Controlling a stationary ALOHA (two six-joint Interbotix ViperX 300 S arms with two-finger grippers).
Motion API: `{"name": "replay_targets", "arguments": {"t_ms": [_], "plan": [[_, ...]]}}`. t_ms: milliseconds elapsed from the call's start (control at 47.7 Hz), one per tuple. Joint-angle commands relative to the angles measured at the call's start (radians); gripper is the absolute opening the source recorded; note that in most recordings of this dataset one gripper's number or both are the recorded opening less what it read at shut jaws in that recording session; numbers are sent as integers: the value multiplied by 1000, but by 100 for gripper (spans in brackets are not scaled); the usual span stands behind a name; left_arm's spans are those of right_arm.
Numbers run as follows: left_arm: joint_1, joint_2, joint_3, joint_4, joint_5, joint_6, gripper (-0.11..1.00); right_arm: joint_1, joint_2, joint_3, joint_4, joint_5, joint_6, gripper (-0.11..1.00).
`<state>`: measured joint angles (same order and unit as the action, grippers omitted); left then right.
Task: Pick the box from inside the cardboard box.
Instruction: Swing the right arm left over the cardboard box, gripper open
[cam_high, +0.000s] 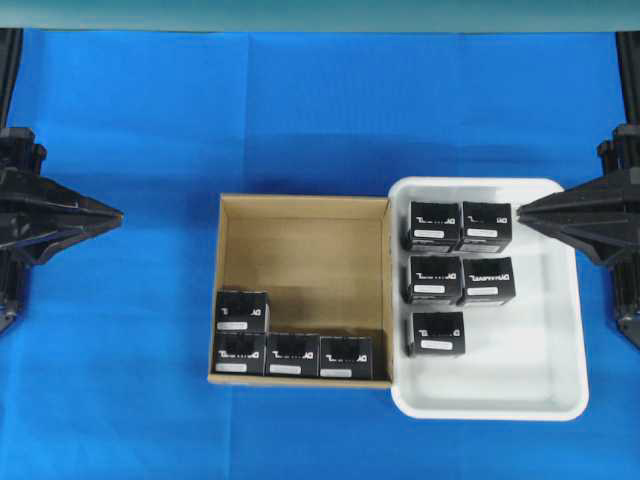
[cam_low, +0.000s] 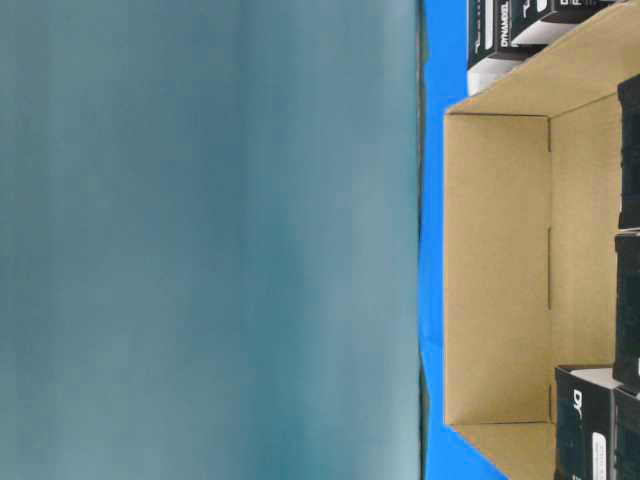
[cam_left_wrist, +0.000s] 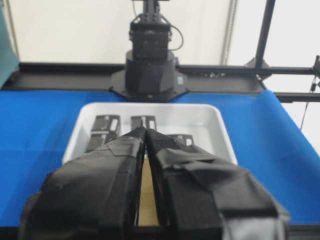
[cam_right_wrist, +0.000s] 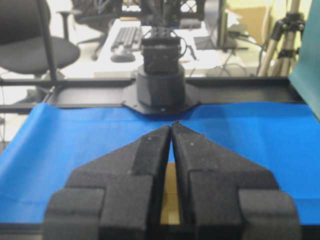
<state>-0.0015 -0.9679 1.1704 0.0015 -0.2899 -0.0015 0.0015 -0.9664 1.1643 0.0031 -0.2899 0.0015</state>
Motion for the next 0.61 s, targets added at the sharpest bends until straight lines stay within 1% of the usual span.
{"name": "replay_targets", "arguments": {"t_ms": [0,21,63,84,147,189,252,356,503,587], "plan": [[12,11,-29,15,32,-9,14,-5,17,-18,9,-5,6,14],[12,11,-34,17,48,-9,14,-5,18,-23,17,-2,8,14],[14,11,-46,17,75,-8,16,-5,28,-37,38,11,15,20],[15,11,-51,17,87,-6,14,-5,35,-46,48,18,20,21],[17,11,-69,15,129,0,6,-5,55,-84,66,69,38,15],[18,11,-83,17,158,6,3,-5,69,-107,67,112,51,10],[23,8,-94,17,183,9,0,-5,94,-138,67,184,66,7],[26,2,-100,17,210,9,-1,-3,144,-196,67,316,97,7],[26,-3,-103,17,235,9,-1,2,235,-275,67,428,133,7],[28,-3,-106,17,252,9,-1,8,316,-330,67,482,155,7]]}}
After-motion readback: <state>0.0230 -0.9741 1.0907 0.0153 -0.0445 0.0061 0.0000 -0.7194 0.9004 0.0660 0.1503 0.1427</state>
